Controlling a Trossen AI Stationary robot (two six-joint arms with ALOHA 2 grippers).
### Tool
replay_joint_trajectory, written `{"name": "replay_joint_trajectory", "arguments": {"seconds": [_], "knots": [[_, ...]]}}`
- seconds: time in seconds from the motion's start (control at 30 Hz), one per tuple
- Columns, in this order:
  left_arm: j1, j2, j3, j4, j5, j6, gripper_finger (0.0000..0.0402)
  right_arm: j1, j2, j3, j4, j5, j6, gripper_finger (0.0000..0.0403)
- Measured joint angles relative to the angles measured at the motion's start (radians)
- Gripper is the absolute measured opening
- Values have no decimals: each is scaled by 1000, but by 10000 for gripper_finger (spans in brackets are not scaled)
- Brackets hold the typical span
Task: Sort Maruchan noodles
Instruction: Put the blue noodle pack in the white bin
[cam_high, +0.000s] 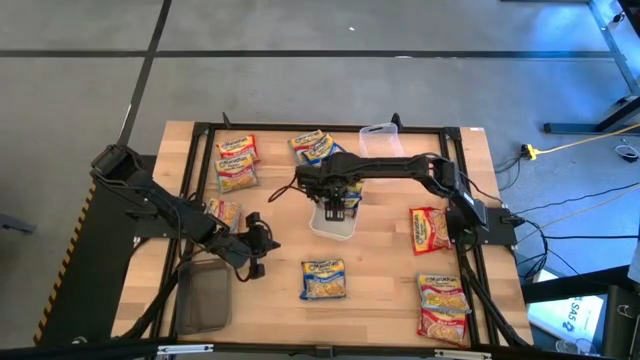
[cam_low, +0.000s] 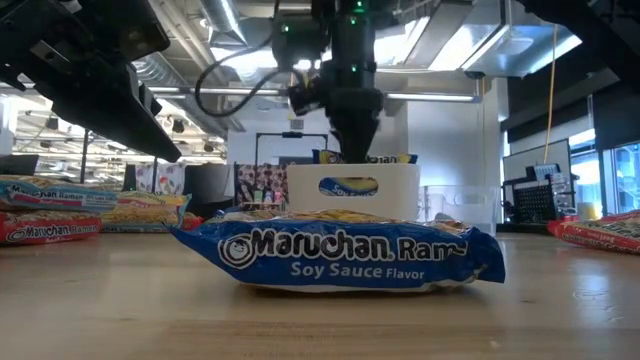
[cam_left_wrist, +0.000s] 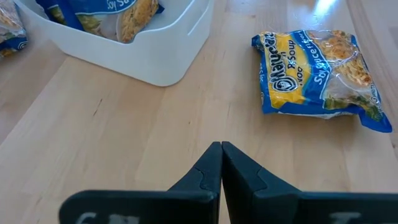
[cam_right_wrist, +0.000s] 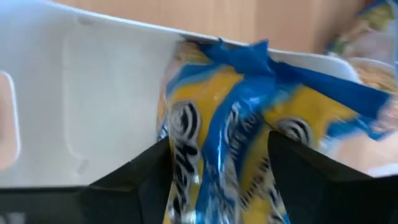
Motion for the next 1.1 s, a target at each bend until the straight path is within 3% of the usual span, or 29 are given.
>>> {"name": "replay_joint_trajectory", "arguments": {"seconds": [0.17,0.37,0.6,0.8,0.97,1.1], "knots": [[0,0,0,2,0,0,4,0,-1,30,-44,97,0,234],[0,0,0,15,0,0,4,37,-7,40,-83,96,3,234],[0,0,0,33,-2,0,4,167,-119,59,-167,63,72,234],[0,26,0,200,34,14,4,317,-203,53,-158,23,130,234],[-30,89,1,349,67,10,4,425,-298,-116,8,23,205,234],[-64,179,38,406,69,-22,4,505,-394,-383,262,32,308,234]]}}
